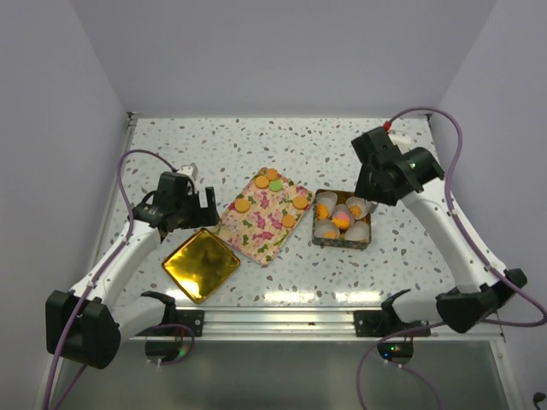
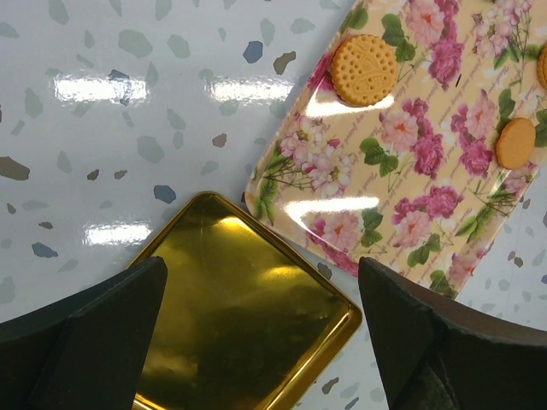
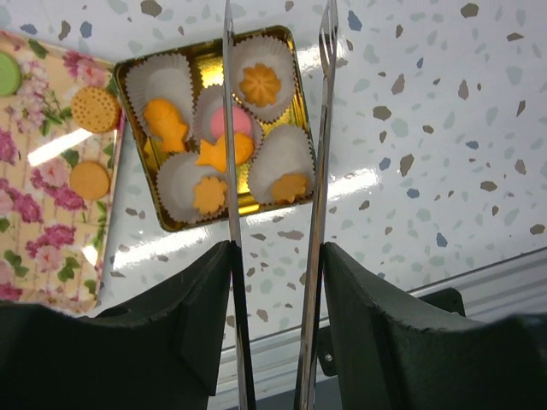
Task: Pack the cookies
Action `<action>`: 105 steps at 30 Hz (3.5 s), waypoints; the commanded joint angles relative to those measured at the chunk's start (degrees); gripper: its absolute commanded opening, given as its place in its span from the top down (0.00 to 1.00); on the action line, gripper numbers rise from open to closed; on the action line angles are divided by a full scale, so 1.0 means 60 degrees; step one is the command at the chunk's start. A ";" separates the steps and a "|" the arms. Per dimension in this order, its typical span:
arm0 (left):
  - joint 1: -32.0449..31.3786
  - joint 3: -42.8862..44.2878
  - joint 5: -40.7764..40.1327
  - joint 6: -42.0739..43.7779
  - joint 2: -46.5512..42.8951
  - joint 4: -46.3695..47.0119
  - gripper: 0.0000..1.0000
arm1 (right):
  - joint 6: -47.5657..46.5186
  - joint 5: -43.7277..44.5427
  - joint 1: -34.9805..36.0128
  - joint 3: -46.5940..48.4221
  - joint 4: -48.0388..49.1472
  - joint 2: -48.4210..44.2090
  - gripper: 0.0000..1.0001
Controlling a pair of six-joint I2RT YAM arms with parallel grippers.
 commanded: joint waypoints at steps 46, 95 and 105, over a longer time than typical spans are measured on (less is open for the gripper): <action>-0.1071 -0.0232 -0.0890 -0.2353 -0.0052 -0.2020 0.04 | -0.1688 -0.3619 -0.1988 0.5990 0.3759 1.0821 0.32; -0.6024 0.0597 -0.1885 -0.3996 0.1589 -0.2968 1.00 | -0.1294 -0.5201 -0.2048 -0.0805 0.4550 0.1685 0.18; -0.4003 0.6076 -0.1185 -0.1596 0.1294 -0.4408 1.00 | -0.1411 -0.7512 -0.2048 -0.0967 0.5443 0.0042 0.17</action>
